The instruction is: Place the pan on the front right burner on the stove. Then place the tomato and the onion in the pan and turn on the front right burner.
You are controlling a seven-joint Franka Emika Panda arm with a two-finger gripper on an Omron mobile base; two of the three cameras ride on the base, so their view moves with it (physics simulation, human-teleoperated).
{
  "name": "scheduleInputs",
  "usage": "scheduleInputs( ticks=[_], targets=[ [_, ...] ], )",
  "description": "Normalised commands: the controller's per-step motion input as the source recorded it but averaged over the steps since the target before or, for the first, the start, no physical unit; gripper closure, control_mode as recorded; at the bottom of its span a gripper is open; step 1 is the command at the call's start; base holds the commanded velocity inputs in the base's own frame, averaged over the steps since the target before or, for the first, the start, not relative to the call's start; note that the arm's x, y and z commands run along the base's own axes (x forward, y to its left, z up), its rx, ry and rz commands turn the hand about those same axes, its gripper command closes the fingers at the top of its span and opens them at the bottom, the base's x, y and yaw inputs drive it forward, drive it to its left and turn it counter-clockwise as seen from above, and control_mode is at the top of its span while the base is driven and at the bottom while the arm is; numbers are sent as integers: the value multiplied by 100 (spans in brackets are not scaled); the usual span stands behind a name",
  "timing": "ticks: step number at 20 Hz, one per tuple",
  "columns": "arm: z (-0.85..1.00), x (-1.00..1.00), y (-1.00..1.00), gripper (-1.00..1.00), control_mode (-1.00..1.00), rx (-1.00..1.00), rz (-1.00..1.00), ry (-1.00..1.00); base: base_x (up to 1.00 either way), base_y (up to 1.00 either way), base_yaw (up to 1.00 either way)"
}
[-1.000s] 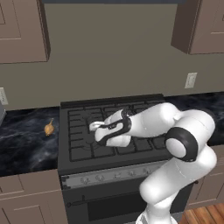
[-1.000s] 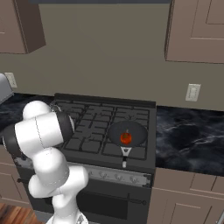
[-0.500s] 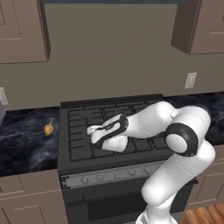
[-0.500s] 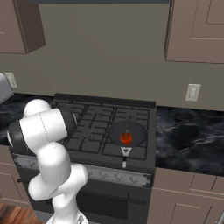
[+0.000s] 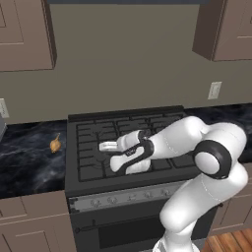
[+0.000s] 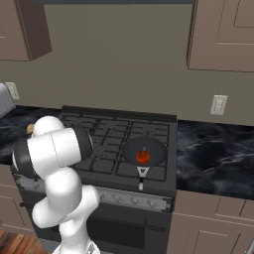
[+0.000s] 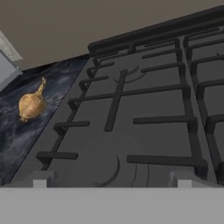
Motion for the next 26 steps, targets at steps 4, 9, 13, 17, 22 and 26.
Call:
scheduleInputs(
  ticks=[4,9,13,17,22,26],
  targets=[
    [28,0,8,-100,-100,-4,0,19,0,0,0],
    [38,0,4,-100,-100,-7,0,28,0,0,0],
    [59,0,4,-100,-100,-6,0,18,0,0,0],
    [23,0,9,-100,-100,-3,0,15,0,0,0],
    [0,11,5,-100,-100,0,0,9,0,0,0],
    [0,20,1,-100,-100,0,0,0,0,0,0]
  ],
)
